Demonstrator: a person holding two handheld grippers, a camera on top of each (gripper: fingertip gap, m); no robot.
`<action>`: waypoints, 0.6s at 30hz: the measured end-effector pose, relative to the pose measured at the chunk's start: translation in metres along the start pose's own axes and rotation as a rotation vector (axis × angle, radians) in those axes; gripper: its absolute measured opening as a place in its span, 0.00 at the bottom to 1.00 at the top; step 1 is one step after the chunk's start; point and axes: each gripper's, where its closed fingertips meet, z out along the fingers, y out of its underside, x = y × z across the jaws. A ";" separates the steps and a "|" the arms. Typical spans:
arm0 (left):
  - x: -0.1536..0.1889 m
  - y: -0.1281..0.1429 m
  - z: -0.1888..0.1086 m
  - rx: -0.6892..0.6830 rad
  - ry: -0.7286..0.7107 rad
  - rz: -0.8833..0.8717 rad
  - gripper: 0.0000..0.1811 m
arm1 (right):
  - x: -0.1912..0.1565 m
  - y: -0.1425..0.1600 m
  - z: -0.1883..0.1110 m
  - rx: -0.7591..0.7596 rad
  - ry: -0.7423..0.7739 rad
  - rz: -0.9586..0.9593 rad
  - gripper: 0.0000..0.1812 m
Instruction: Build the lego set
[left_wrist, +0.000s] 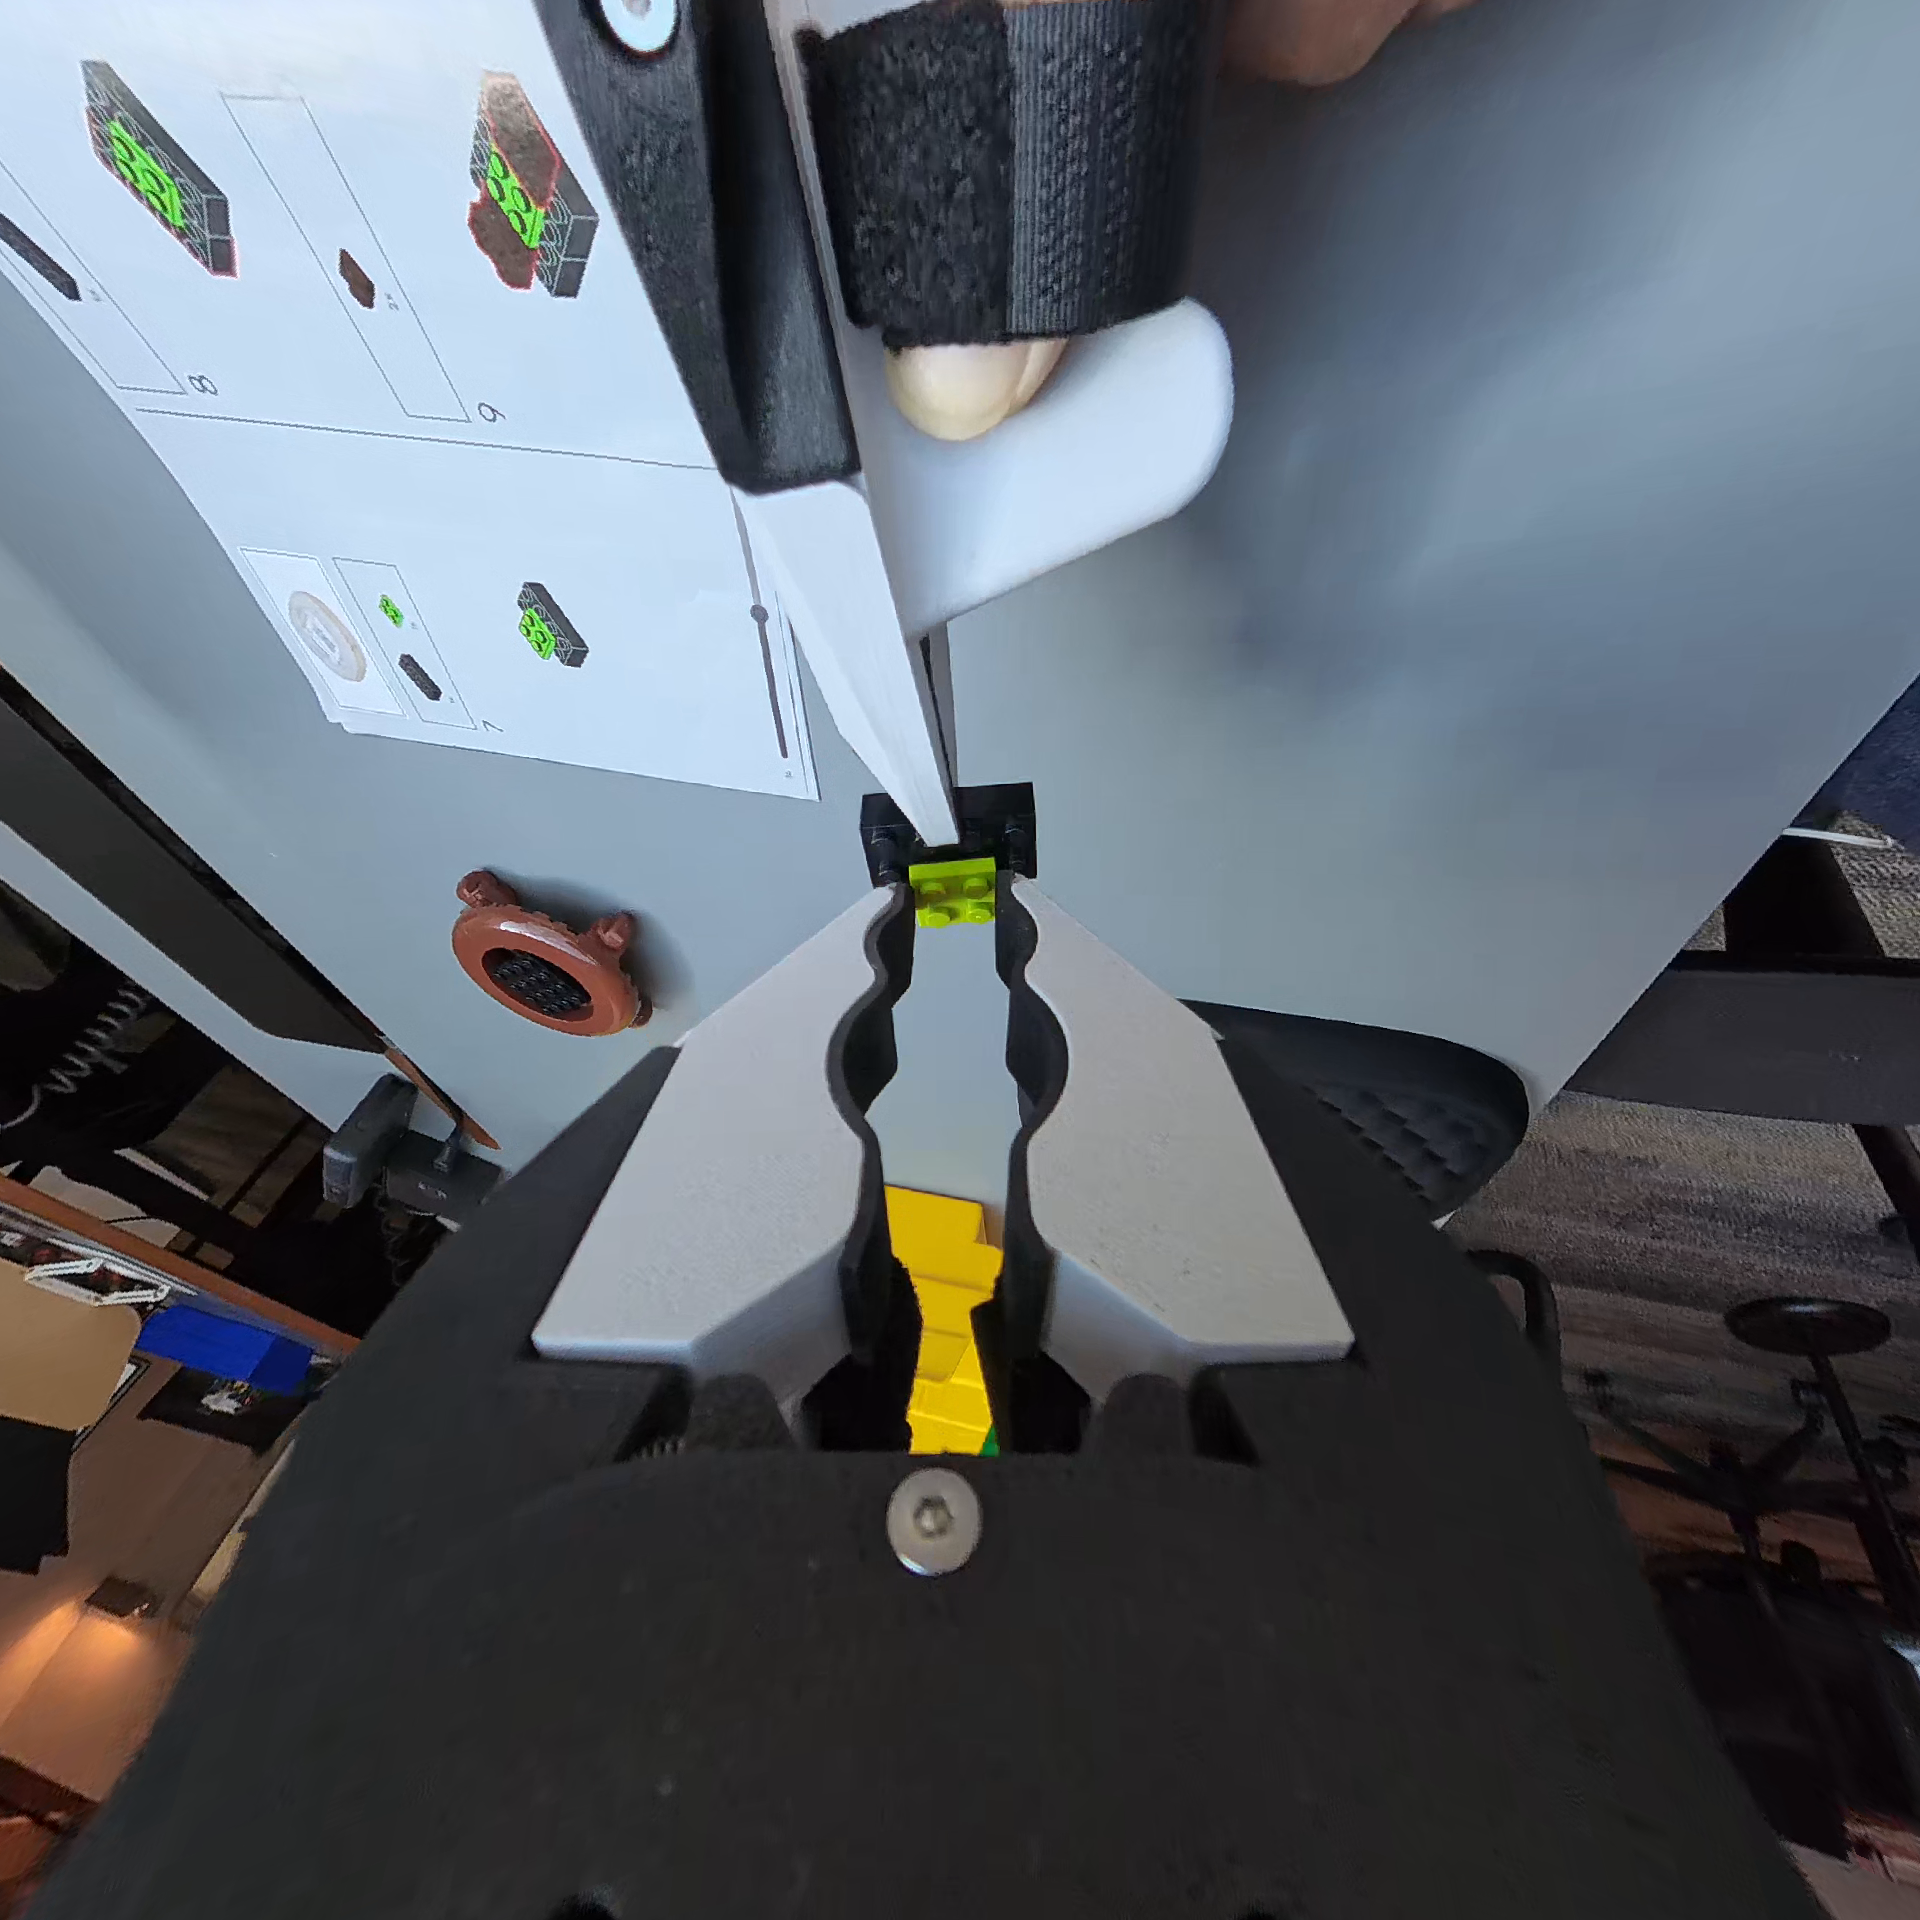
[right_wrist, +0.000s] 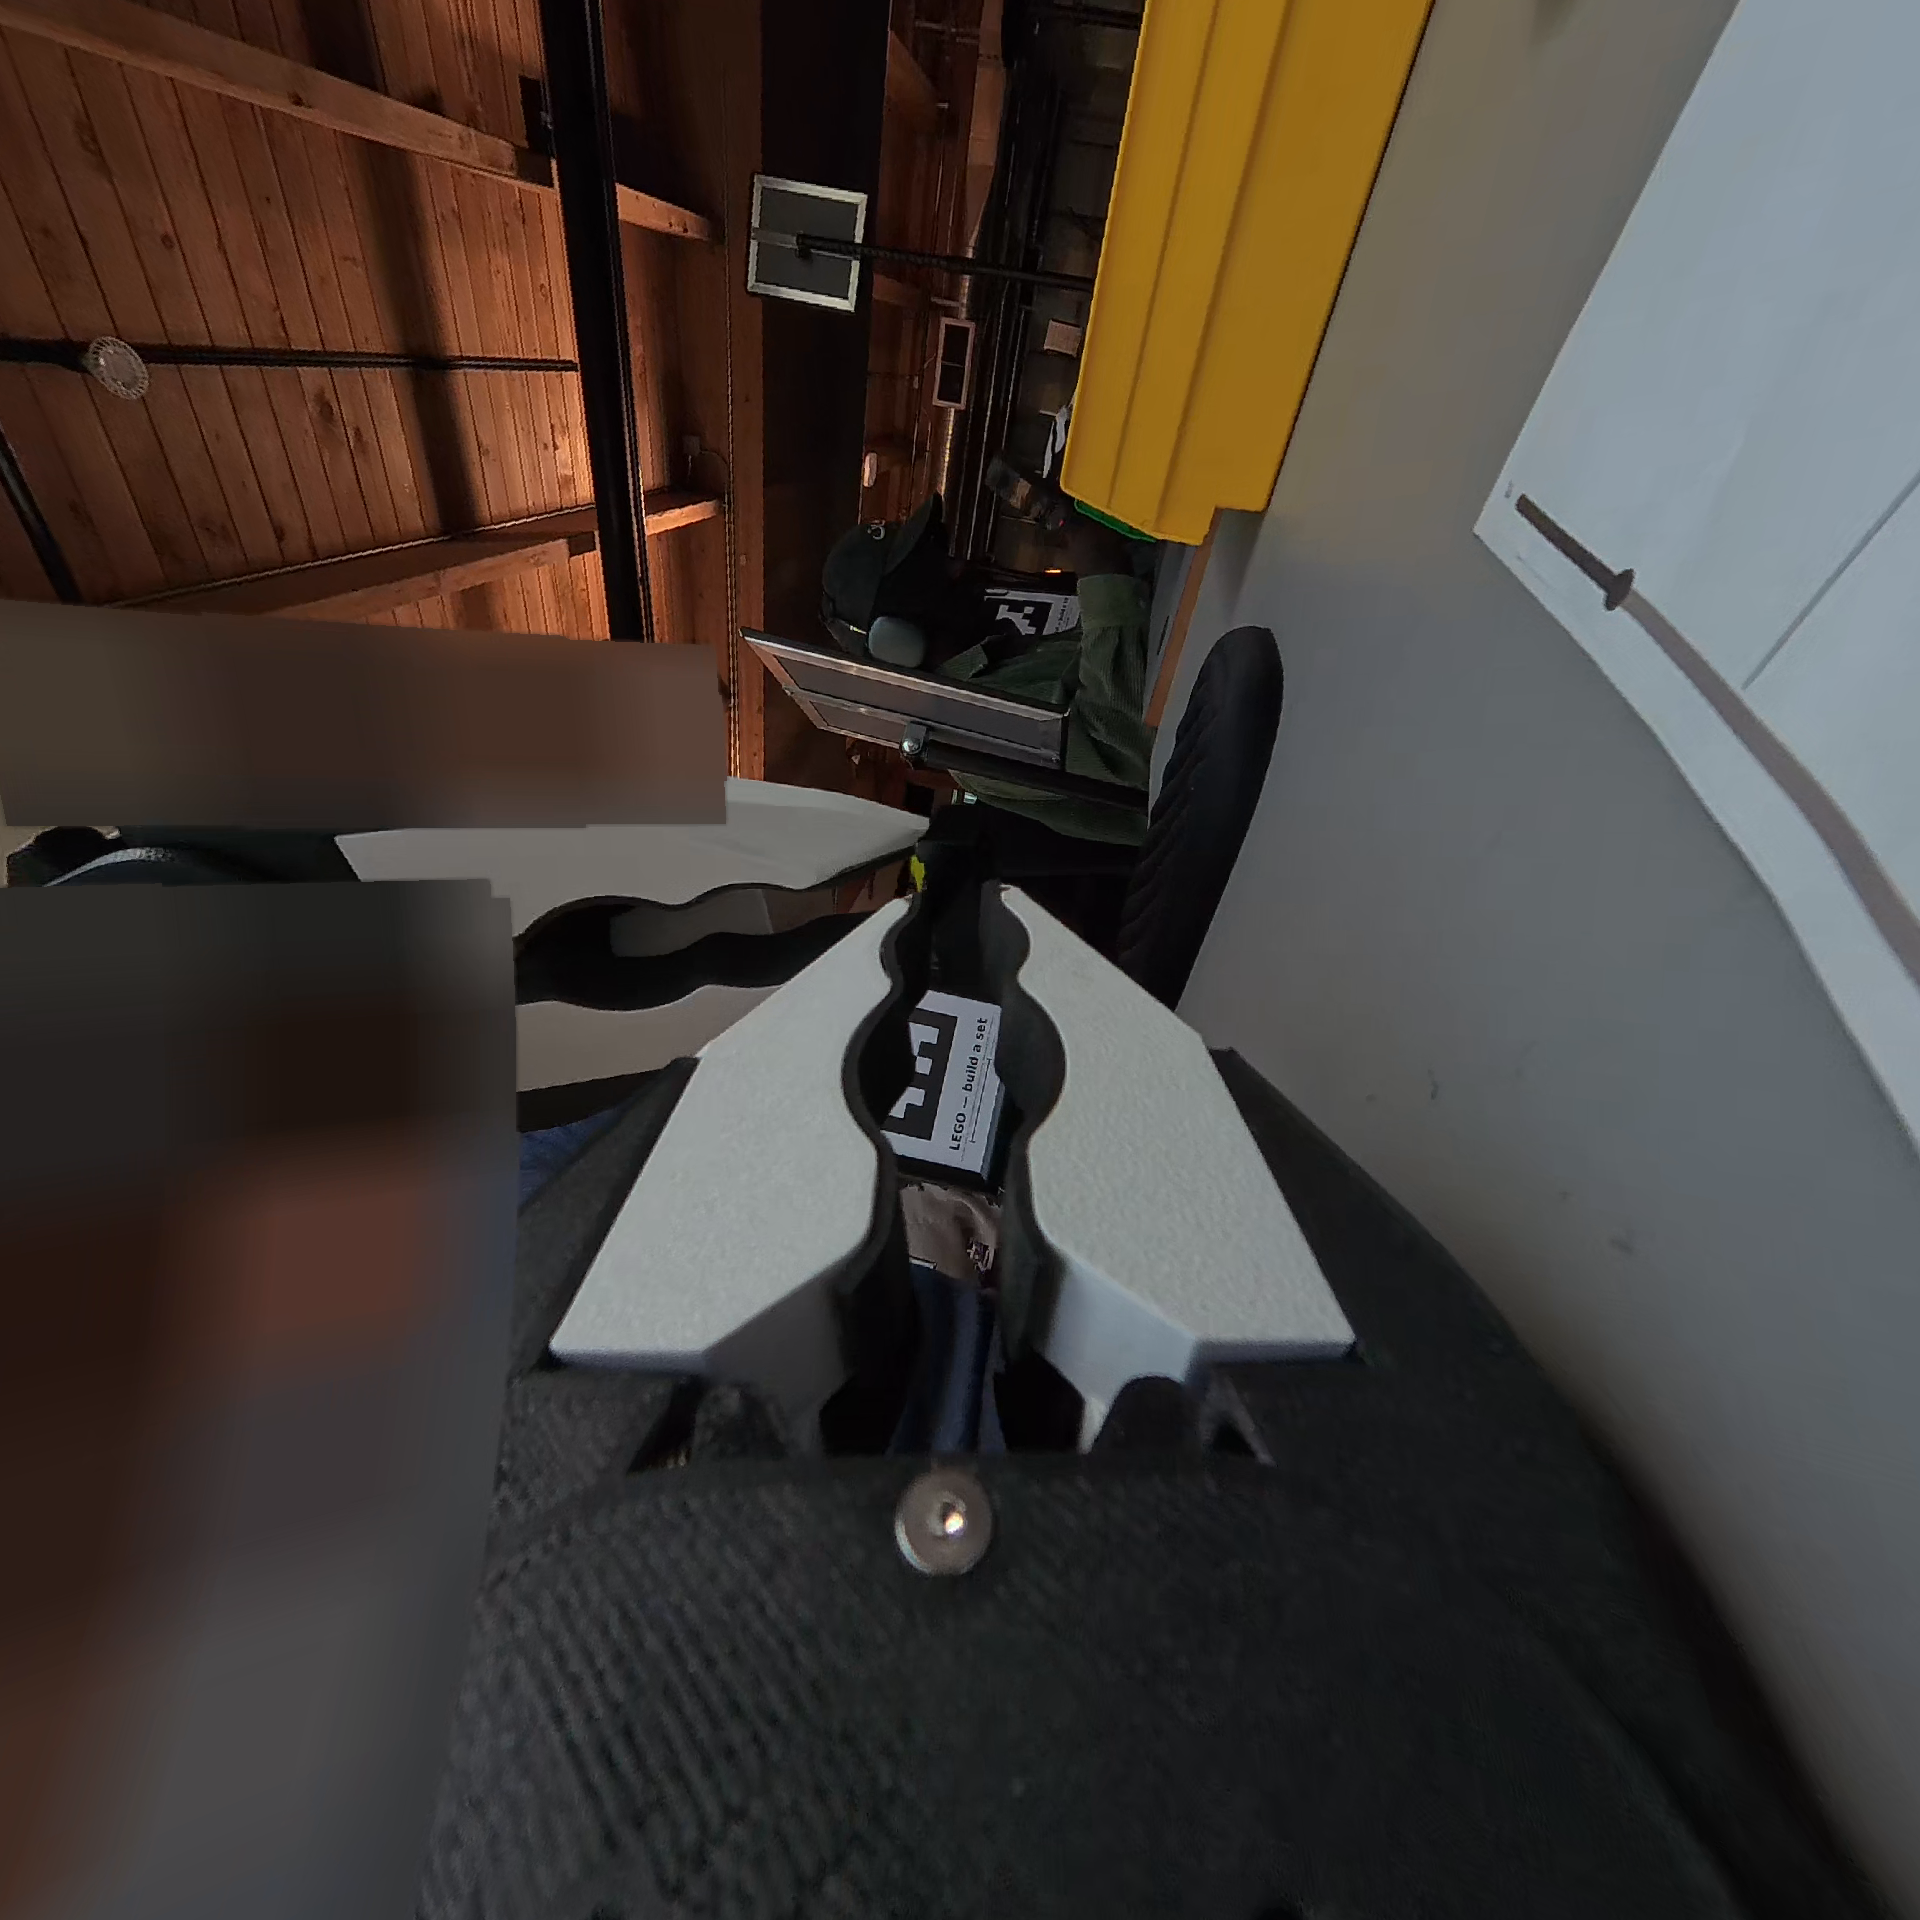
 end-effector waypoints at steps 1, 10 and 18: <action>0.000 0.000 0.001 -0.018 0.000 0.000 0.07 | 0.000 0.000 0.000 0.002 0.002 0.001 0.04; -0.002 -0.001 0.003 -0.095 -0.011 -0.004 0.07 | 0.001 -0.003 -0.002 0.014 0.023 -0.017 0.04; -0.002 -0.002 0.006 -0.107 -0.019 -0.006 0.07 | 0.004 -0.003 -0.003 0.008 0.039 -0.014 0.04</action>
